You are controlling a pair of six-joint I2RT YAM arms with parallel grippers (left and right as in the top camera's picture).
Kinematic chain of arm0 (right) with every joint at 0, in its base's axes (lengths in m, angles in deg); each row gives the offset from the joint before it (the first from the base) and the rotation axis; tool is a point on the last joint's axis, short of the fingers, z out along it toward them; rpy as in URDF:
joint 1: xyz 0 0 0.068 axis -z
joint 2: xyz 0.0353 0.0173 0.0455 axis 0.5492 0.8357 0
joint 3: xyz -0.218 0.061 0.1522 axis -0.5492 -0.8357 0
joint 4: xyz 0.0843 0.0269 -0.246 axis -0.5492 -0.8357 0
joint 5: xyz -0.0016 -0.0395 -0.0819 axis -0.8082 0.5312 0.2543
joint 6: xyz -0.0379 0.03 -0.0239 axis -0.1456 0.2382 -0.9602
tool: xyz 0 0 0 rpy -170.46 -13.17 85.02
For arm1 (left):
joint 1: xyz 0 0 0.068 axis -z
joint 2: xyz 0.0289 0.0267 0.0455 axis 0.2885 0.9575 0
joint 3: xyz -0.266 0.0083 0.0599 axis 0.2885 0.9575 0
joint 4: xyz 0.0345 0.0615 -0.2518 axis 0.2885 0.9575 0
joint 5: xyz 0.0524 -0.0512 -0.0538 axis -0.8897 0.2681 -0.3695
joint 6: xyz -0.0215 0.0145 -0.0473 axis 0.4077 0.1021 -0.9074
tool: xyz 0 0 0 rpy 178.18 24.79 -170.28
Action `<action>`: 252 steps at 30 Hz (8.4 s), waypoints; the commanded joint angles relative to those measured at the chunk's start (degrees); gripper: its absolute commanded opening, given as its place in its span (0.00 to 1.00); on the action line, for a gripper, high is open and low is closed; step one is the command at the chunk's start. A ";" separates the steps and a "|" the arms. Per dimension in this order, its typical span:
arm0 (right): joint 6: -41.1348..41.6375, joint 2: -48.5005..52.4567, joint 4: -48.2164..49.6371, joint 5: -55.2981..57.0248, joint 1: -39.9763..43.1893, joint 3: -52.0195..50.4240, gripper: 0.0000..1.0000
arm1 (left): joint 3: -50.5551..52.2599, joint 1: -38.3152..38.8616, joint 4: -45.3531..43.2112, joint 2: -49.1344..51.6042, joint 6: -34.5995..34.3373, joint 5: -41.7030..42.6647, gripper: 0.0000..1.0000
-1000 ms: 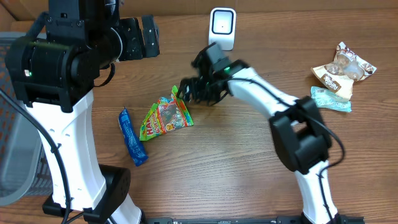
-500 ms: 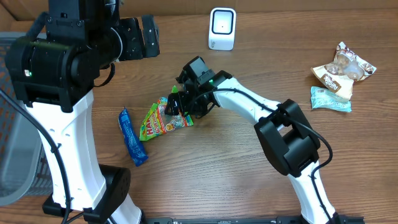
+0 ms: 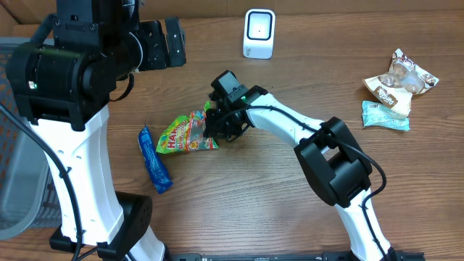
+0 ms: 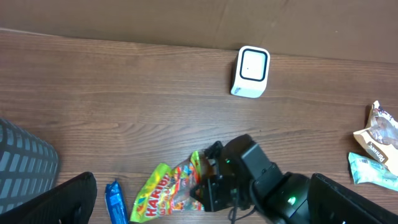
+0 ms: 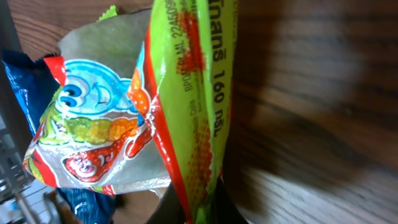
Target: Scan the item barcode
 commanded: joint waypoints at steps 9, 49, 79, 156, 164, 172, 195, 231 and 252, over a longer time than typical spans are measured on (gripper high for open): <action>-18.43 -4.66 -23.39 -2.54 19.50 -0.48 0.04 | -0.07 0.11 -0.09 -0.13 -0.11 -0.31 1.00; -23.87 -6.12 -28.50 19.02 14.01 2.97 0.04 | -0.07 0.11 -0.09 -0.13 -0.11 -0.31 1.00; -23.91 -7.61 -32.06 22.32 14.10 10.19 0.04 | -0.07 0.11 -0.09 -0.13 -0.11 -0.31 1.00; -22.34 -12.11 -1.46 4.96 23.43 -24.52 0.04 | -0.07 0.11 -0.09 -0.13 -0.11 -0.31 1.00; -21.97 -19.15 -8.83 8.55 23.41 -14.99 0.04 | -0.07 0.11 -0.09 -0.13 -0.11 -0.31 1.00; -12.46 -30.25 -15.08 45.83 17.03 -11.41 0.04 | -0.07 0.11 -0.09 -0.13 -0.11 -0.31 1.00; -17.05 -19.17 -16.50 68.15 -8.26 -11.58 0.04 | -0.07 0.11 -0.09 -0.13 -0.11 -0.33 1.00; -30.16 -19.50 -19.80 13.09 14.05 -8.44 0.93 | -0.07 0.11 -0.09 -0.13 -0.11 -0.31 1.00; -13.11 -14.19 -11.87 11.96 13.73 -16.72 0.83 | -0.07 0.11 -0.09 -0.13 -0.11 -0.31 1.00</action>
